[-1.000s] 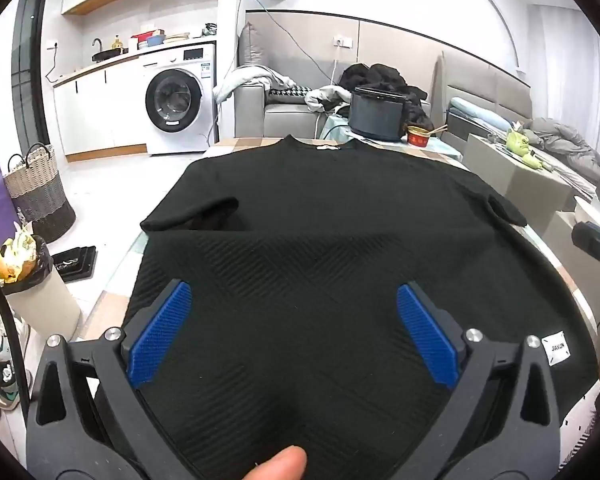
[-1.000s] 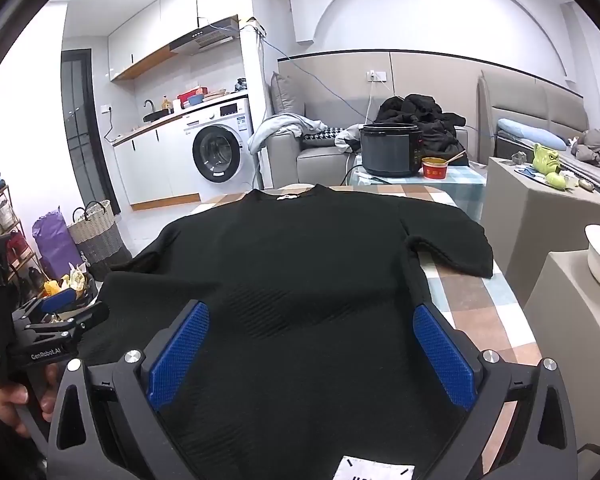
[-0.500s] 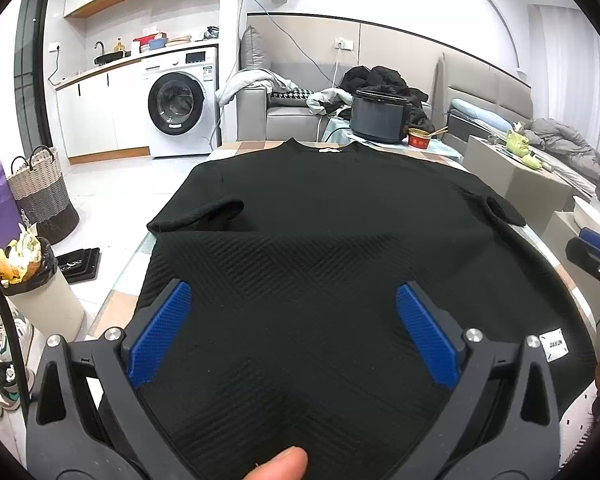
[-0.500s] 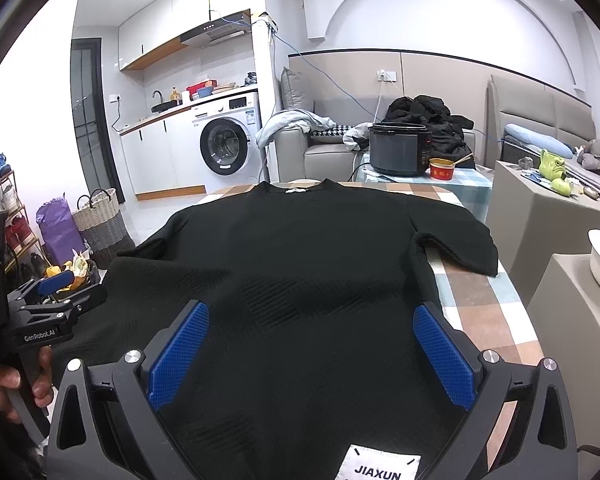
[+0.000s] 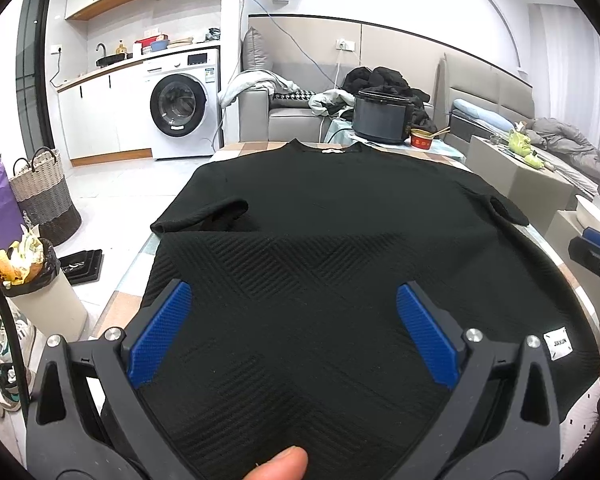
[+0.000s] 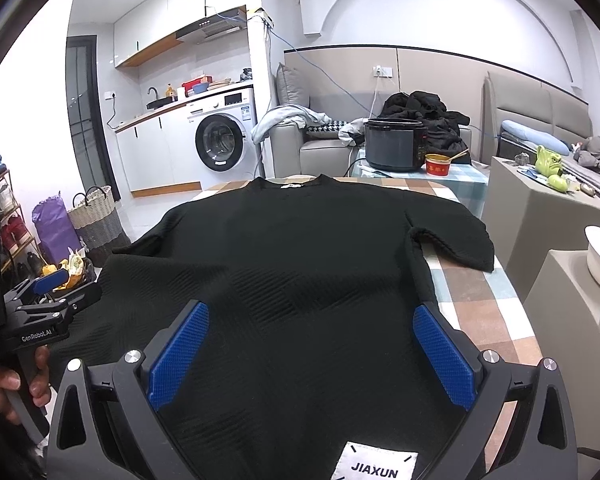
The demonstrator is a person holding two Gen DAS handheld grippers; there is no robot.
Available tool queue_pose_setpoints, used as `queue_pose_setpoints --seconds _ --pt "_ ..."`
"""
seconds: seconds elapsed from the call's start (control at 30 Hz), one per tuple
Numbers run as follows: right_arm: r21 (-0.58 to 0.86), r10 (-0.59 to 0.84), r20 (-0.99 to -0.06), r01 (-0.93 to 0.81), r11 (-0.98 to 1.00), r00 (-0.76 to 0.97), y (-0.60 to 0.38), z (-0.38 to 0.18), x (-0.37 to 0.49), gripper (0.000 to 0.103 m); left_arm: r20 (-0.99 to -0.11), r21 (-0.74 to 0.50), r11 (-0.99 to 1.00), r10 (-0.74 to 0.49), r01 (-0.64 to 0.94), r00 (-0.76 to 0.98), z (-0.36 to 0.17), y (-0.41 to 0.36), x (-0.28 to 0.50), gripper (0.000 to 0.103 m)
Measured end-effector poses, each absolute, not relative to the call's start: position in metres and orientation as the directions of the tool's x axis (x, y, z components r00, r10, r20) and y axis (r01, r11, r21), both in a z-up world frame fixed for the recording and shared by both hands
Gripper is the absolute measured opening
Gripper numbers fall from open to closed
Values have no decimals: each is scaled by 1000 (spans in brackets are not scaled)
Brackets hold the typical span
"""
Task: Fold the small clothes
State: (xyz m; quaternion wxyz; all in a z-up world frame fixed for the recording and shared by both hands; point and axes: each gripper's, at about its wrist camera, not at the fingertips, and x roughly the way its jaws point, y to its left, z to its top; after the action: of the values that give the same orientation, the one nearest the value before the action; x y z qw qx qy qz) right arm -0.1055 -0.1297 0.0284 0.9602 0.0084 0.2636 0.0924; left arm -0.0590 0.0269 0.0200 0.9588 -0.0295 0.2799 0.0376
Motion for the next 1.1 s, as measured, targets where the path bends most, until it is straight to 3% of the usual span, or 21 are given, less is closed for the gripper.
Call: queue_pose_setpoints --seconds 1.1 --pt "89 133 -505 -102 991 853 -144 36 -82 103 -572 -15 998 42 -62 819 16 43 -27 102"
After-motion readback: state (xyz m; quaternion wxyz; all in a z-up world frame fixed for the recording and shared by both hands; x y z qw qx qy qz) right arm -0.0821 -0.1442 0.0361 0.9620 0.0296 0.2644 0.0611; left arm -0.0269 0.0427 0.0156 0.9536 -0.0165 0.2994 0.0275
